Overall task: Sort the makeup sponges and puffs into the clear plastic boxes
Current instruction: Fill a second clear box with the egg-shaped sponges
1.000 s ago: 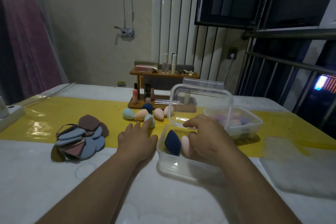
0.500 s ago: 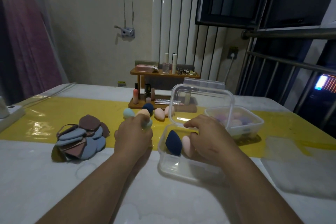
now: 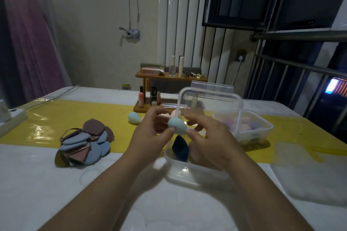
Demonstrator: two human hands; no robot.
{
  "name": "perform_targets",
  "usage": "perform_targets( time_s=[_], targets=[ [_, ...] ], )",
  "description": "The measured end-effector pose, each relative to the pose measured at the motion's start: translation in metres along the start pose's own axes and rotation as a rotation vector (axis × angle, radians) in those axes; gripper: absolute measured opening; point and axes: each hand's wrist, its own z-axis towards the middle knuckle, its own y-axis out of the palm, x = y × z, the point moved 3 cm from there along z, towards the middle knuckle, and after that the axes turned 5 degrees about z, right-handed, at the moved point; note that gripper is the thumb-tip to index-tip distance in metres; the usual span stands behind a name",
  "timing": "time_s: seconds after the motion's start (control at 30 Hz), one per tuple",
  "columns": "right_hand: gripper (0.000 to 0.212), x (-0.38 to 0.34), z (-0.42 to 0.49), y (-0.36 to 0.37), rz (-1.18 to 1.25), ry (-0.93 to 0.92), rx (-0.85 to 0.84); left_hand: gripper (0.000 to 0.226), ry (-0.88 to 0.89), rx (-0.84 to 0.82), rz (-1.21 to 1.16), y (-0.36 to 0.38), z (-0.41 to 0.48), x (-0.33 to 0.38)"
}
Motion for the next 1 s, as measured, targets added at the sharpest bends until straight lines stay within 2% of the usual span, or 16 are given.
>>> perform_targets(
  time_s=[0.1,0.2,0.33,0.43,0.53,0.63,0.87,1.0],
  targets=[
    [0.038,-0.001,0.000,0.000,0.058,-0.026,-0.003,0.034,0.023,-0.029,0.035,0.002,-0.001,0.002],
    [0.019,-0.002,0.001,-0.001,0.052,-0.045,0.024,0.034,0.035,-0.052,0.079,0.003,-0.003,0.002],
    [0.020,-0.001,0.001,-0.001,0.090,-0.012,0.041,0.029,0.034,-0.070,0.091,0.006,-0.005,0.001],
    [0.023,0.001,0.000,-0.003,0.166,0.010,0.052,0.033,-0.063,-0.042,0.012,0.008,-0.002,-0.007],
    [0.024,0.002,0.000,-0.003,0.198,0.041,0.006,0.034,-0.212,-0.064,0.039,0.009,0.000,-0.016],
    [0.021,0.004,0.001,0.001,0.167,0.053,-0.047,0.030,-0.338,-0.100,-0.099,0.011,-0.001,-0.018],
    [0.017,0.003,-0.001,0.008,0.001,0.077,-0.201,0.031,-0.378,-0.093,-0.196,0.013,-0.004,-0.018],
    [0.017,0.001,-0.001,0.010,-0.055,0.103,-0.251,0.032,-0.352,-0.100,-0.135,0.012,0.000,-0.022]
  ],
)
